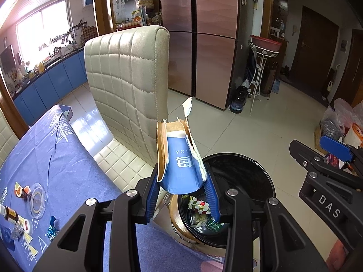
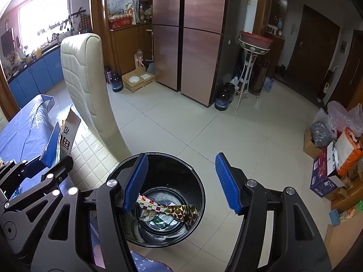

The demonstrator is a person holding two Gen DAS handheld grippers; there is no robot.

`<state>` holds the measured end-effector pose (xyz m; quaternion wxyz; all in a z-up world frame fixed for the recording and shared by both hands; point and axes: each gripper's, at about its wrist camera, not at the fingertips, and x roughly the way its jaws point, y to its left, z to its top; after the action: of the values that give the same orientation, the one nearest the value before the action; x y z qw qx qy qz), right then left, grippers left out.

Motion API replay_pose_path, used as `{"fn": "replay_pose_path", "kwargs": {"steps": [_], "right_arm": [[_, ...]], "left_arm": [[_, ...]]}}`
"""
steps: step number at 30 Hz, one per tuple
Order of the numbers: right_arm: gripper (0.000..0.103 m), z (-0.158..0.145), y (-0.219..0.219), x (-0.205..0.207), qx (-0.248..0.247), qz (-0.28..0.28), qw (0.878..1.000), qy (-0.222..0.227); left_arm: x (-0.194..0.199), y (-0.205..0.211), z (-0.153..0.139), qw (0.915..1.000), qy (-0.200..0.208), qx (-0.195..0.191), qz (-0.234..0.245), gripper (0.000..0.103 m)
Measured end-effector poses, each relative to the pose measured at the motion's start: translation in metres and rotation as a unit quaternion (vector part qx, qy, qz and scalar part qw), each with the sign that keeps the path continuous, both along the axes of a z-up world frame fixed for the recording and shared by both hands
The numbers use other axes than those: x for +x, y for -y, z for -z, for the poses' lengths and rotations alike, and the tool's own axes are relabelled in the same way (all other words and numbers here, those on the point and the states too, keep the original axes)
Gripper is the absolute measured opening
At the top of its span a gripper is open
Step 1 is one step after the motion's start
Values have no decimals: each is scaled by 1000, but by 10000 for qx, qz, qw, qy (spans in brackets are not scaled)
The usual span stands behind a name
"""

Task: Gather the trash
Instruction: 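Open the left tool over the bin to drop the blue cup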

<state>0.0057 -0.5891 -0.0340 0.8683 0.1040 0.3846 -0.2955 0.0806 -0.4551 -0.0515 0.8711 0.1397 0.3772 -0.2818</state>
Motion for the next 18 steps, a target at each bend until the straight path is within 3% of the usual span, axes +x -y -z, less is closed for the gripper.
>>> {"fn": "replay_pose_path", "kwargs": {"steps": [10, 11, 13, 14, 18], "right_arm": [[64, 0, 7, -5, -24, 113, 9999, -49], [64, -1, 8, -6, -20, 137, 9999, -45], [64, -1, 10, -7, -8, 167, 9999, -45], [64, 0, 11, -9, -1, 173, 9998, -46], [64, 0, 13, -9, -6, 193, 9998, -58]], "left_arm": [[-3, 11, 0, 9999, 28, 24, 160, 37], [-3, 13, 0, 9998, -11, 23, 188, 39], [-2, 14, 0, 9997, -70, 10, 223, 54], [-3, 14, -1, 9998, -26, 10, 182, 67], [-5, 13, -4, 9998, 59, -67, 201, 71]]}}
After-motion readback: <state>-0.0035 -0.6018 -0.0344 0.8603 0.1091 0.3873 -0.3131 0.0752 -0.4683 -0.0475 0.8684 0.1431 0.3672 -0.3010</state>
